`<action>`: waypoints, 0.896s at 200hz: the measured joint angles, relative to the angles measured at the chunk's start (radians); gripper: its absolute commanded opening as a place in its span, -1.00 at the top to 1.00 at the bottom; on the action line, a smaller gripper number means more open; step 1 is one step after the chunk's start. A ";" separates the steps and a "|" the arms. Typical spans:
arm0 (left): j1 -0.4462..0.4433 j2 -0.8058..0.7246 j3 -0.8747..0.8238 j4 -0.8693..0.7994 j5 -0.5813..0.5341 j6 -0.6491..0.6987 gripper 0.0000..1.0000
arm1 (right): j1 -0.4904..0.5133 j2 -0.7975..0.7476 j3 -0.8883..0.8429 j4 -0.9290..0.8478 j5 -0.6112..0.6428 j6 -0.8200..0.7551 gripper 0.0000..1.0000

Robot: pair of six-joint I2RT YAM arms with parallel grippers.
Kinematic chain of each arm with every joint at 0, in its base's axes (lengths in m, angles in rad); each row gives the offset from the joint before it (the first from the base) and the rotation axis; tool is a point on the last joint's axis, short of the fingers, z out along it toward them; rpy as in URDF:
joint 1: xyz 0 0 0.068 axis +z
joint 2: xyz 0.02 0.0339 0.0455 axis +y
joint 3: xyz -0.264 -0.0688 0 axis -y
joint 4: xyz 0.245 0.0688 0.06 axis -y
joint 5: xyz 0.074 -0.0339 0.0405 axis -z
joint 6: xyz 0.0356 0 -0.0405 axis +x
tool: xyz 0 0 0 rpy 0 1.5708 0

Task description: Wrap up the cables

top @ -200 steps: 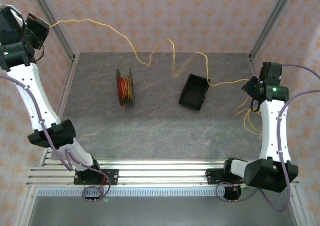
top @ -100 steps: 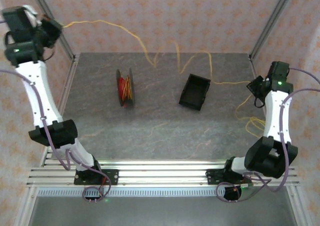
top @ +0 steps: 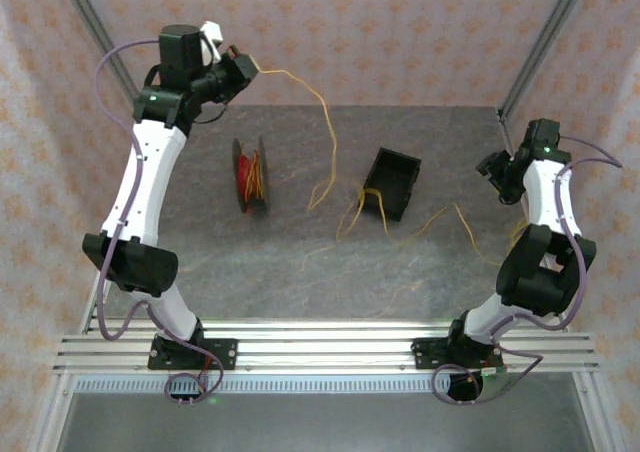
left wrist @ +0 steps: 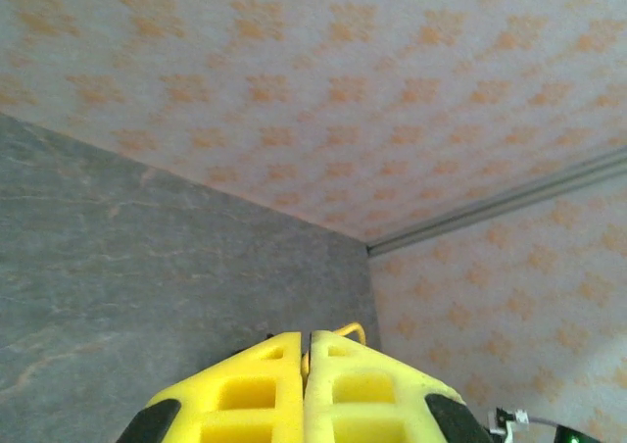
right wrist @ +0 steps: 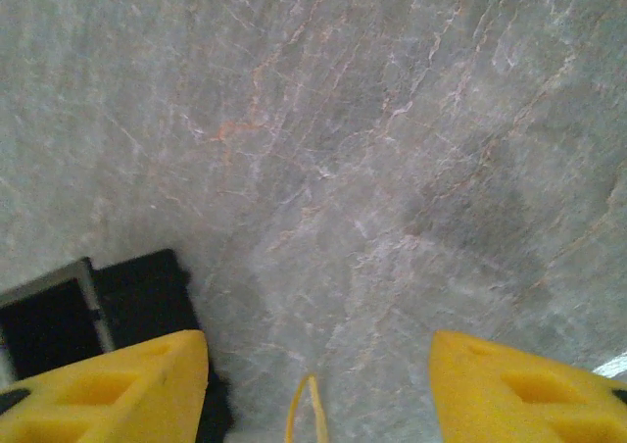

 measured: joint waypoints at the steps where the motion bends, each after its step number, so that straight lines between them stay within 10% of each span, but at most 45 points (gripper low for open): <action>1: -0.002 0.000 0.000 0.000 0.000 0.000 1.00 | 0.000 -0.002 0.000 -0.001 -0.001 0.005 -0.50; 89: -0.083 0.000 -0.026 0.024 -0.069 0.003 1.00 | 0.082 -0.261 0.035 0.027 -0.246 0.041 -0.67; 179: -0.118 0.000 -0.057 0.050 -0.079 0.000 1.00 | 0.517 -0.241 0.037 0.243 -0.439 0.011 -0.62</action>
